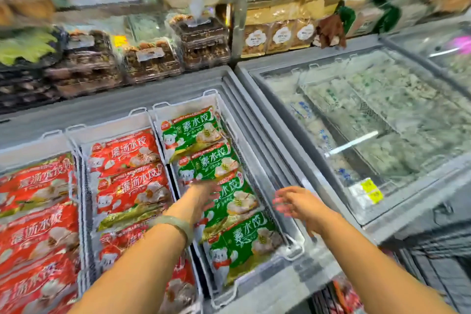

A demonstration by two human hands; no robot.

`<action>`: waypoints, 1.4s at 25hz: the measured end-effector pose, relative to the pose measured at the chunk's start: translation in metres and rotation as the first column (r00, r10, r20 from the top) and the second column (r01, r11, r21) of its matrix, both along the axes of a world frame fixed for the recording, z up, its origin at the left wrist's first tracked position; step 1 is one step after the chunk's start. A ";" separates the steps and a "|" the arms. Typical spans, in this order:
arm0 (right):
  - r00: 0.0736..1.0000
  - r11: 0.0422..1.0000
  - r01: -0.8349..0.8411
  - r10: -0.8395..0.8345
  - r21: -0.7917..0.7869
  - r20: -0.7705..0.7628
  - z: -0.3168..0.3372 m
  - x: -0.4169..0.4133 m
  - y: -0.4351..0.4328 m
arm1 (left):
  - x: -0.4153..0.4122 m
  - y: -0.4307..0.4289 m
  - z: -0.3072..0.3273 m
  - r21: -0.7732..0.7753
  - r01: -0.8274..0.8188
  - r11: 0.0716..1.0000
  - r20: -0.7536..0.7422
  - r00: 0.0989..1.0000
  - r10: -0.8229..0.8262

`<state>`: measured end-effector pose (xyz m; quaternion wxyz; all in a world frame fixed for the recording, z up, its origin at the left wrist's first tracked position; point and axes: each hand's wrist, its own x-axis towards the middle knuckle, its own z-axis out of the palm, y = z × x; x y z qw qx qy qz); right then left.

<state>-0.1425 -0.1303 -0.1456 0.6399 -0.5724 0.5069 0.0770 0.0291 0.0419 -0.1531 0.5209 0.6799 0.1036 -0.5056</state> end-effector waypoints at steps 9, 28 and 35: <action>0.911 0.911 0.407 -0.410 -0.068 -0.039 0.012 -0.242 0.027 | -0.156 -0.058 0.034 -0.134 0.437 0.890 0.031 0.899 -0.437; 0.824 0.898 0.436 -0.422 -0.052 -0.378 -0.128 -0.520 -0.061 | -0.467 -0.209 -0.067 0.225 0.812 0.538 -0.118 0.571 -0.813; 0.851 0.988 0.106 -0.150 -0.115 -0.503 -0.195 -0.514 -0.102 | -0.464 -0.227 -0.112 0.345 0.769 0.538 -0.222 0.624 -0.749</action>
